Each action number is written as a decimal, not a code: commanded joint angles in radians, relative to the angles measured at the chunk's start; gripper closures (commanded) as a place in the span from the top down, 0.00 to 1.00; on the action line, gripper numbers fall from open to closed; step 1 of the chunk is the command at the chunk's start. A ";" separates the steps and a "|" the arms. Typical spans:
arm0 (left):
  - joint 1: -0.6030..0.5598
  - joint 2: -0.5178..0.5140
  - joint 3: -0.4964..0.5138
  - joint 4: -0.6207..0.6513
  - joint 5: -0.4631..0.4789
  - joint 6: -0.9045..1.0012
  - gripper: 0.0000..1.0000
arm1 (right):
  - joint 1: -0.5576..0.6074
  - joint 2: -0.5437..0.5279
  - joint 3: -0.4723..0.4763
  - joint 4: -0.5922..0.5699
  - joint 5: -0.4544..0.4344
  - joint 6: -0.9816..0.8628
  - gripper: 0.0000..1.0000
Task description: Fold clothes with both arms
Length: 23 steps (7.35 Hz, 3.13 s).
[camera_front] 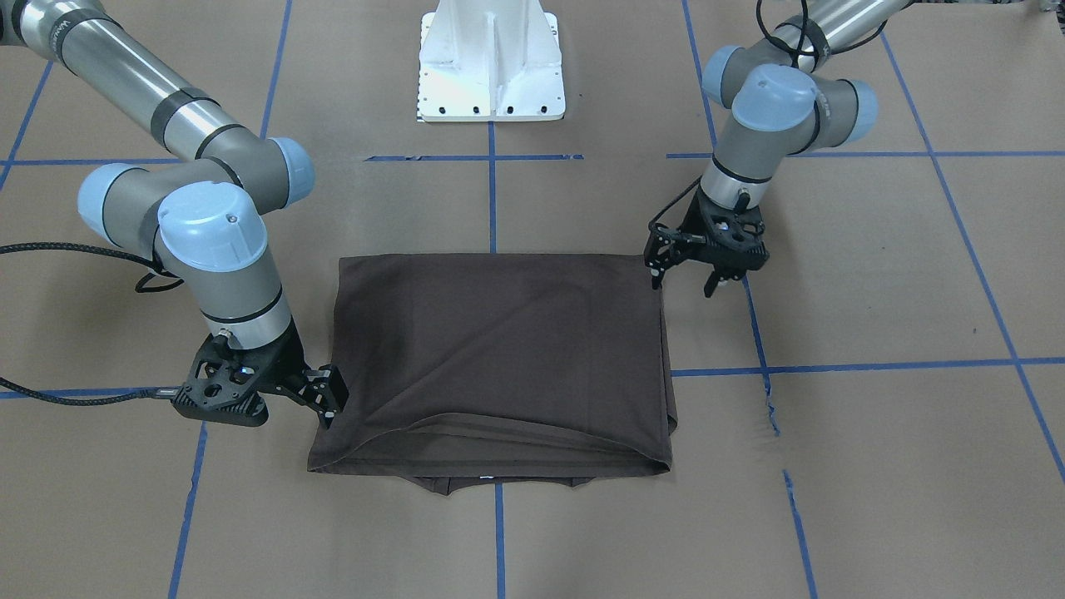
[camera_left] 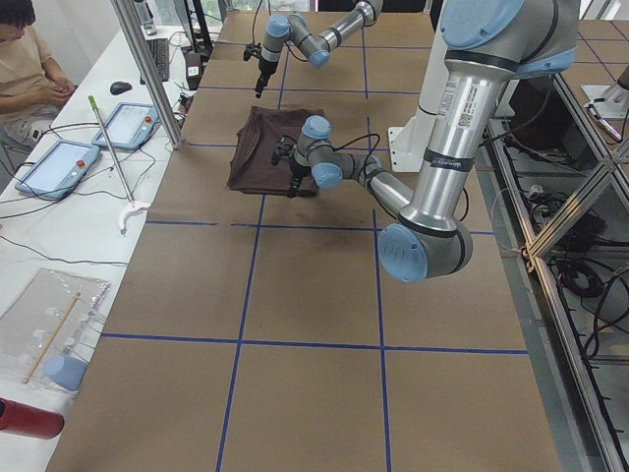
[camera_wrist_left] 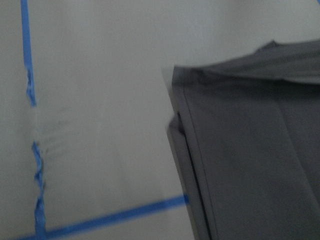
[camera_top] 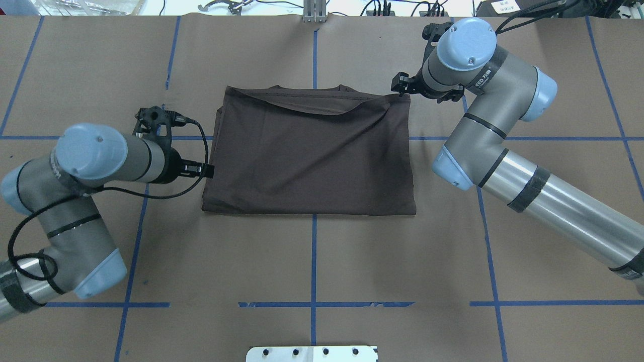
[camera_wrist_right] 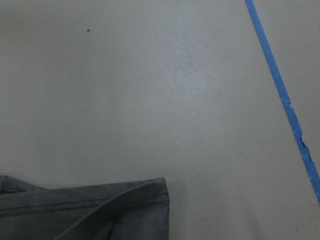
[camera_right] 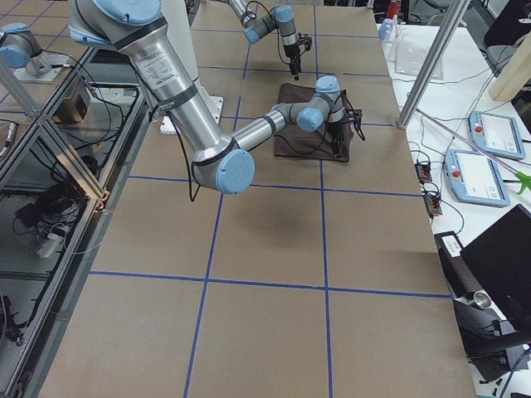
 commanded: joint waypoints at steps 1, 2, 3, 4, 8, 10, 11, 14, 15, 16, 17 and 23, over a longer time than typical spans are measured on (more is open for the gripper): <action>0.096 0.052 -0.004 -0.083 0.048 -0.142 0.52 | 0.000 -0.004 0.008 -0.001 0.000 0.000 1.00; 0.109 0.047 -0.003 -0.083 0.049 -0.164 0.50 | 0.000 -0.004 0.009 -0.001 0.000 0.000 1.00; 0.109 0.043 -0.003 -0.083 0.049 -0.167 0.48 | 0.000 -0.004 0.009 -0.001 0.000 0.000 1.00; 0.109 0.040 0.000 -0.083 0.049 -0.167 0.41 | 0.000 -0.004 0.009 -0.001 0.000 0.000 1.00; 0.105 0.043 -0.012 -0.078 0.049 -0.156 0.00 | 0.000 -0.004 0.009 -0.001 -0.001 0.000 1.00; 0.022 0.050 0.003 -0.075 0.053 0.002 0.00 | 0.000 -0.004 0.009 0.000 -0.003 0.003 1.00; -0.078 0.047 0.067 -0.084 0.049 0.125 0.00 | -0.002 -0.004 0.009 0.000 -0.003 0.005 1.00; -0.279 -0.247 0.498 -0.122 0.059 0.273 0.00 | -0.003 -0.001 0.012 0.000 -0.005 0.014 1.00; -0.293 -0.402 0.739 -0.221 0.098 0.273 0.00 | -0.003 0.002 0.030 -0.001 -0.003 0.017 1.00; -0.316 -0.489 0.882 -0.268 0.144 0.273 0.00 | -0.005 0.001 0.062 -0.013 -0.003 0.020 1.00; -0.339 -0.503 0.907 -0.268 0.152 0.281 0.00 | -0.009 -0.001 0.078 -0.015 -0.003 0.020 1.00; -0.357 -0.359 0.671 -0.276 -0.007 0.398 1.00 | -0.094 0.231 -0.196 0.129 -0.034 0.238 0.72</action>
